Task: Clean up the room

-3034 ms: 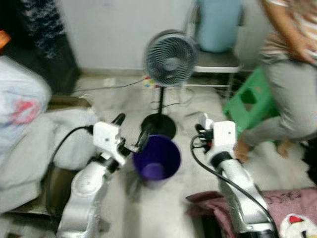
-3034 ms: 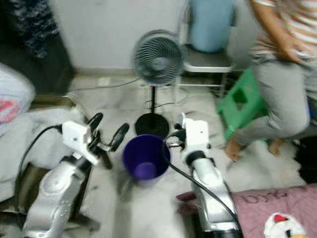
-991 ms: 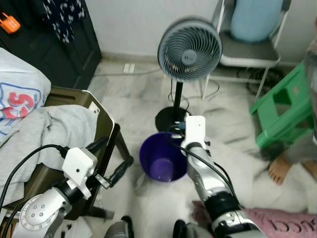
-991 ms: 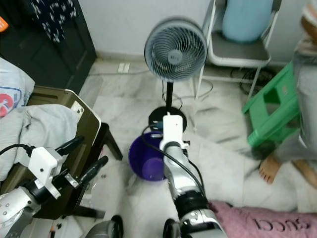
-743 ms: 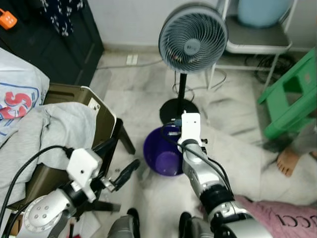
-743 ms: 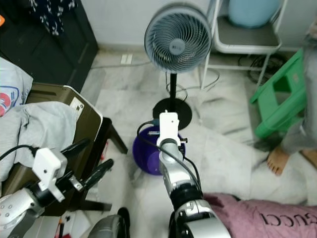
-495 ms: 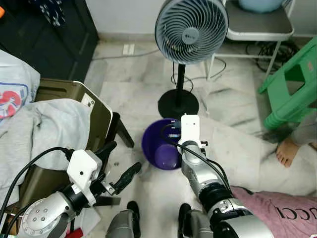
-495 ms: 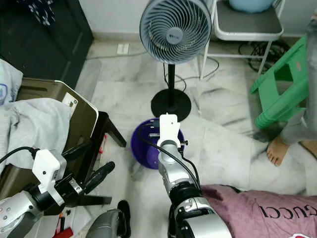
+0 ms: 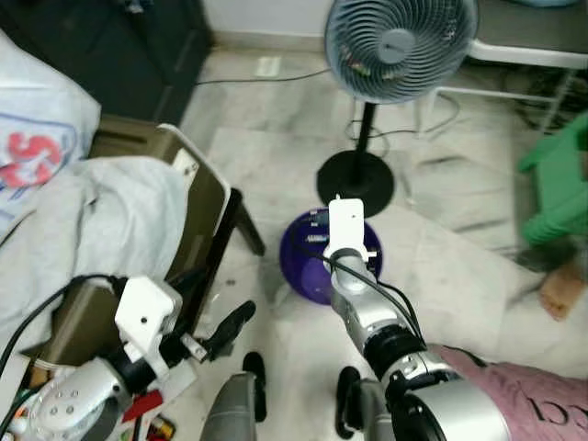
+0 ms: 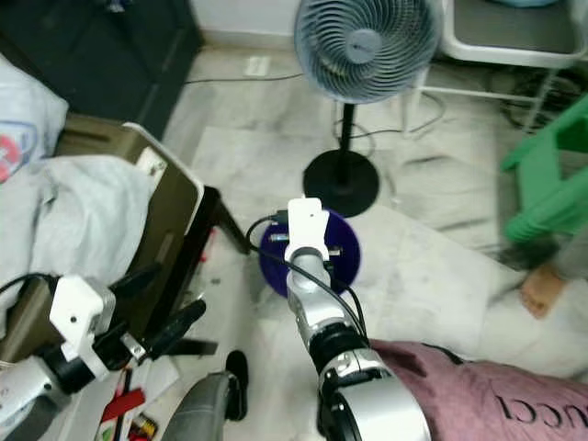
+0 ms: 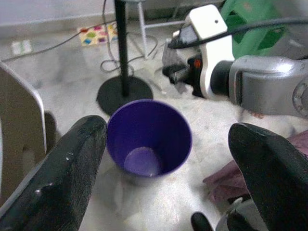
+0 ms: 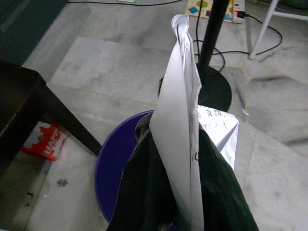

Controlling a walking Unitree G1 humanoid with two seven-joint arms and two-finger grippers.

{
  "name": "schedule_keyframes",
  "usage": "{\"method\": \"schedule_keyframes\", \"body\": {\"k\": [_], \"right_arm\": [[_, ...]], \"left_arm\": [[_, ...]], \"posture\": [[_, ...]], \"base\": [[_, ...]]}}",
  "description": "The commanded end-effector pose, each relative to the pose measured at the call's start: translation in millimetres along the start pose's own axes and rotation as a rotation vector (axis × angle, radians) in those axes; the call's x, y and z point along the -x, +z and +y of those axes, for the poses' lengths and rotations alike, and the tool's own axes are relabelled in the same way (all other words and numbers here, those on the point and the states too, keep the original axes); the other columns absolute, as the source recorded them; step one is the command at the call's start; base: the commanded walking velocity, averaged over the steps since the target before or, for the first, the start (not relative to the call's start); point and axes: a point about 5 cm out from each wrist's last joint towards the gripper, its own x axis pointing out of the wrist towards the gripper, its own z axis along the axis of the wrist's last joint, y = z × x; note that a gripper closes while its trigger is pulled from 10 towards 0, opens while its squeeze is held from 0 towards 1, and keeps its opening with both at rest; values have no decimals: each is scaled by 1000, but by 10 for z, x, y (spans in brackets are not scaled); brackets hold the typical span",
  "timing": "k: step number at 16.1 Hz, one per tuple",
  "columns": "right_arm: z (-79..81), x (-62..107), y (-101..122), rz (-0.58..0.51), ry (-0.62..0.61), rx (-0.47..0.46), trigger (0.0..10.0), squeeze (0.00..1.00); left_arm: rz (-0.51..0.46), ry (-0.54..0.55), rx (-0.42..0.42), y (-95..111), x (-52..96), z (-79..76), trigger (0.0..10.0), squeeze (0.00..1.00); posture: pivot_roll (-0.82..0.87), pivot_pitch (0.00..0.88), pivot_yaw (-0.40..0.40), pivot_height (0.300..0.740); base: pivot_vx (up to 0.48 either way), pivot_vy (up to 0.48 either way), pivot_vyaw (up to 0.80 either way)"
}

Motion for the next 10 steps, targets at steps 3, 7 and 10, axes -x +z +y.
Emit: {"method": "schedule_keyframes", "body": {"k": [3, 7, 10], "right_arm": [[355, 73, 60, 9, 38, -25, 10000, 0], [94, 36, -41, 35, -112, 45, 10000, 0], [-93, 18, -104, 46, -197, 72, 10000, 0]], "left_arm": [[13, -3, -10, 10, 27, -34, 10000, 0], [13, 6, -15, 13, 33, -26, 10000, 0], [11, 4, -12, 9, 22, -43, 10000, 0]], "posture": [[183, 411, 74, 740], [182, 408, 70, 740], [180, 411, 71, 740]], "base": [[0, 0, 0], [0, 0, 0], [0, 0, 0]]}}
